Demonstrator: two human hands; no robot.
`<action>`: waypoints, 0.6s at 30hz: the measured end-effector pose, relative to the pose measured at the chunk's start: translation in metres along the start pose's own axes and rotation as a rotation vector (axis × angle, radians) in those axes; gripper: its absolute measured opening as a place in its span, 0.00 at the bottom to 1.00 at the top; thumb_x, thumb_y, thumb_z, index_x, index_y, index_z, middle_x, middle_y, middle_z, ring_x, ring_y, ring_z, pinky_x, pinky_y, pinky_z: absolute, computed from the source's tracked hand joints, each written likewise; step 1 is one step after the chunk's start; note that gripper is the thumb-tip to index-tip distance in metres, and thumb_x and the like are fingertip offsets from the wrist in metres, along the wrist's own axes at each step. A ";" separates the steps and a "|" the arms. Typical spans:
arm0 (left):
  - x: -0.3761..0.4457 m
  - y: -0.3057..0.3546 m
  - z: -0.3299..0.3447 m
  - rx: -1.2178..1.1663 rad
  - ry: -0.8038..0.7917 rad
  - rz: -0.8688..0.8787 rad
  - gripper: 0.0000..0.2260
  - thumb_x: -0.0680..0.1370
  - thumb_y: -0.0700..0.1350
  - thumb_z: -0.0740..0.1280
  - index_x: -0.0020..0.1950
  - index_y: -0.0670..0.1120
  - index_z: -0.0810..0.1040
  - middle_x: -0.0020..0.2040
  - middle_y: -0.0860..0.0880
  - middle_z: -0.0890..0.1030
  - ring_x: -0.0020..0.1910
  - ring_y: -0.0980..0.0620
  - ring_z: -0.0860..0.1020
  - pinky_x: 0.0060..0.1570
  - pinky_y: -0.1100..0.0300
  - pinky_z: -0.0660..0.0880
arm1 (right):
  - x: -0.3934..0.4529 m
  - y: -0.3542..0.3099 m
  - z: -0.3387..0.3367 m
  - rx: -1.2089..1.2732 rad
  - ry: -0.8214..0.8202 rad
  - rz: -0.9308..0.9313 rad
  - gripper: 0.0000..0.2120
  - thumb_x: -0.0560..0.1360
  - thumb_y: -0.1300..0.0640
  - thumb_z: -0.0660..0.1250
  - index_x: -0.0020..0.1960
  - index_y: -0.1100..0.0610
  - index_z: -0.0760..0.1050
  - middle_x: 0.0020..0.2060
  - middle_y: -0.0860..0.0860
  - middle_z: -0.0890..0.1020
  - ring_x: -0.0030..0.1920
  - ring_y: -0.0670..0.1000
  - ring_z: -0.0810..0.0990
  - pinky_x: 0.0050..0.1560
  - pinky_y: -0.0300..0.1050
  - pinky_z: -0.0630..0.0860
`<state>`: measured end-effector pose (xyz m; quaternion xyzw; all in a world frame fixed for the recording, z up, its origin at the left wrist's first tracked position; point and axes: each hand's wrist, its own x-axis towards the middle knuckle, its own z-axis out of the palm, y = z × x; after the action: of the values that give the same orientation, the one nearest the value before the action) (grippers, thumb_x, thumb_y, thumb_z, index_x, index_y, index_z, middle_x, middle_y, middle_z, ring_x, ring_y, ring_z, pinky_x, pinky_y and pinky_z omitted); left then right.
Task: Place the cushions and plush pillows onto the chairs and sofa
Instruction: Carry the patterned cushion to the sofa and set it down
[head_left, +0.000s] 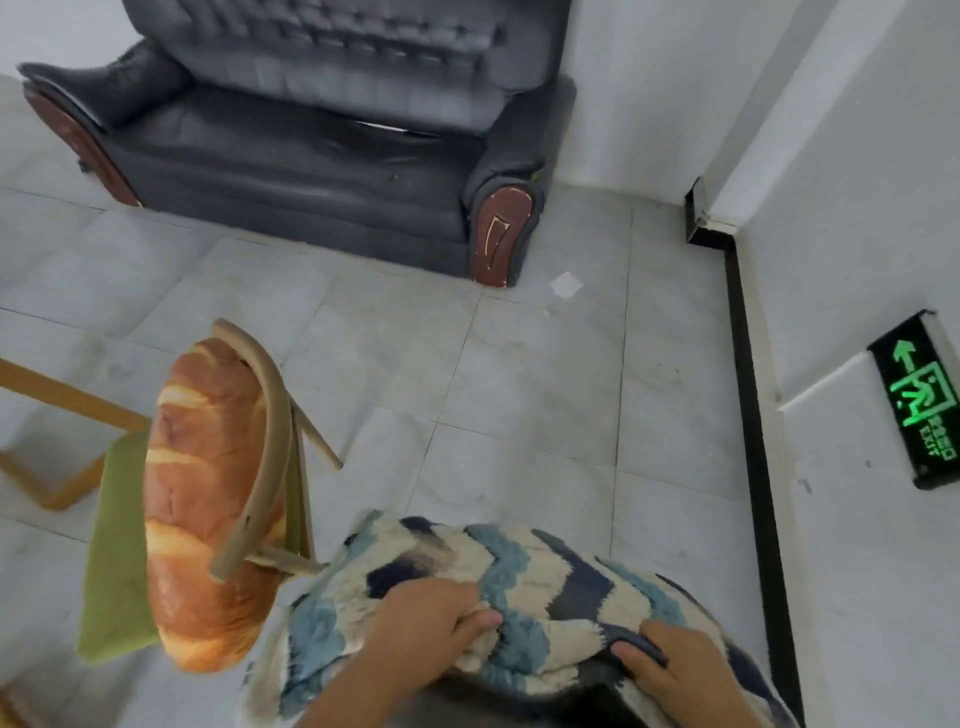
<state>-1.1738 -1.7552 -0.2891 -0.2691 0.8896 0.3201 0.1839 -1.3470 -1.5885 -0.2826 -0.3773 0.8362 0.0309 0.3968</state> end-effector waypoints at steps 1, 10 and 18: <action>0.027 -0.006 -0.027 0.012 0.048 0.003 0.20 0.75 0.64 0.49 0.29 0.53 0.57 0.30 0.57 0.63 0.41 0.53 0.70 0.37 0.59 0.64 | 0.007 -0.023 -0.048 0.043 0.075 -0.047 0.20 0.70 0.30 0.50 0.30 0.43 0.58 0.28 0.40 0.66 0.31 0.35 0.64 0.36 0.33 0.66; 0.189 -0.102 -0.155 -0.101 0.047 -0.139 0.33 0.59 0.78 0.36 0.37 0.56 0.68 0.41 0.58 0.77 0.42 0.65 0.73 0.40 0.73 0.66 | 0.220 -0.090 -0.172 -0.137 0.050 -0.248 0.42 0.36 0.19 0.22 0.28 0.47 0.55 0.27 0.44 0.63 0.28 0.37 0.61 0.29 0.32 0.62; 0.329 -0.172 -0.314 -0.263 0.161 -0.388 0.11 0.78 0.57 0.54 0.39 0.56 0.68 0.49 0.51 0.79 0.52 0.54 0.74 0.42 0.68 0.66 | 0.436 -0.214 -0.363 -0.278 0.125 -0.585 0.36 0.46 0.18 0.29 0.27 0.48 0.53 0.26 0.43 0.63 0.27 0.38 0.60 0.29 0.34 0.58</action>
<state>-1.3795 -2.1958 -0.3056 -0.4813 0.7835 0.3696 0.1340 -1.6134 -2.1330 -0.2814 -0.6531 0.7029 0.0065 0.2815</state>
